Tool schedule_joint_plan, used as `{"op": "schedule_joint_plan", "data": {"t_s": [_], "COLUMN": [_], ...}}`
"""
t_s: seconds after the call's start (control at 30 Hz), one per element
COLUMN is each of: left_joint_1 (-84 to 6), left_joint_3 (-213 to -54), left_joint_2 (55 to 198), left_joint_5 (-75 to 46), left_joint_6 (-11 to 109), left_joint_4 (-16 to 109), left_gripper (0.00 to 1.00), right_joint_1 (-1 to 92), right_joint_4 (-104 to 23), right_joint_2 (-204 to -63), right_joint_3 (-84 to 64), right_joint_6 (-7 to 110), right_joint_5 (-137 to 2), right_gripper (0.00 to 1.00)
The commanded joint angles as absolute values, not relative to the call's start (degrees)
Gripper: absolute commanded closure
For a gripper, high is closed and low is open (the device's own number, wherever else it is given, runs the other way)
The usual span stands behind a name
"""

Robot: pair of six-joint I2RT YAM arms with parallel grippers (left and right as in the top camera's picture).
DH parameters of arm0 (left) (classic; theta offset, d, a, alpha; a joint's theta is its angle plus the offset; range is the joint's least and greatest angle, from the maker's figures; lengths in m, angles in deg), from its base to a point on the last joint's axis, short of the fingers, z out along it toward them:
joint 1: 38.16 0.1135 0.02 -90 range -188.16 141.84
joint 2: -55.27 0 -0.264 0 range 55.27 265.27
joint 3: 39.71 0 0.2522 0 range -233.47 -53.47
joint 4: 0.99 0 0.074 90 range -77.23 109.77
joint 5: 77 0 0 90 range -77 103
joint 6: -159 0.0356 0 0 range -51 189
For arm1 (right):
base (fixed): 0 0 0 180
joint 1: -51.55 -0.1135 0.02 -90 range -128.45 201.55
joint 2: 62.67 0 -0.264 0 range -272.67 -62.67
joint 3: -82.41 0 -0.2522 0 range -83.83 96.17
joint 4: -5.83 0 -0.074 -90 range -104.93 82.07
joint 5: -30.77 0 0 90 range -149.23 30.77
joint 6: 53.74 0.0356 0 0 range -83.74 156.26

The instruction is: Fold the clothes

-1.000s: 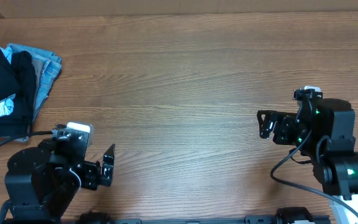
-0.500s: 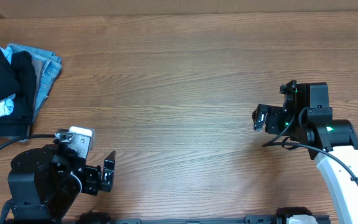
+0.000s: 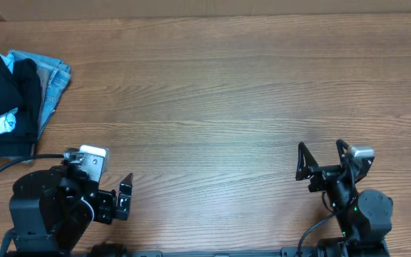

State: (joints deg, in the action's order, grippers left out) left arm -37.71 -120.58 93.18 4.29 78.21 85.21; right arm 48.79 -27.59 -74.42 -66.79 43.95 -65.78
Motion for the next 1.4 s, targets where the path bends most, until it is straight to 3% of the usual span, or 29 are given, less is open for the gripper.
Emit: {"op": "schedule_joint_plan", "data": {"t_s": [0.0, 0.23, 0.33, 1.13, 1.27, 1.37], "left_joint_1": [-37.5, -37.5, -37.5, -37.5, -37.7, -39.8], "left_joint_3": [-120.6, -120.6, -120.6, -119.7, -111.6, -95.0], "left_joint_2": [92.9, 92.9, 92.9, 92.2, 85.4, 74.3], "left_joint_5": [4.6, 4.6, 4.6, 4.6, 3.4, 2.8], "left_joint_6": [78.9, 78.9, 78.9, 78.9, 78.8, 75.8], "left_joint_4": [85.0, 85.0, 85.0, 84.8, 81.2, 67.8], "left_gripper": [0.0, 0.0, 0.0, 0.0, 0.0, 0.0], "right_joint_1": [48.6, 48.6, 48.6, 48.6, 48.6, 48.6], "right_joint_4": [-19.6, -0.4, -12.7, -12.1, -12.2, -12.2], "right_joint_2": [-69.7, -62.8, -62.8, -62.9, -62.9, -62.9], "right_joint_3": [-72.5, -83.0, -83.4, -83.4, -83.4, -83.4], "right_joint_6": [43.8, 43.8, 43.8, 43.8, 43.8, 43.8], "right_joint_5": [-66.3, -64.2, -65.3, -65.3, -65.3, -65.3], "right_gripper": [0.0, 0.0, 0.0, 0.0, 0.0, 0.0]}}
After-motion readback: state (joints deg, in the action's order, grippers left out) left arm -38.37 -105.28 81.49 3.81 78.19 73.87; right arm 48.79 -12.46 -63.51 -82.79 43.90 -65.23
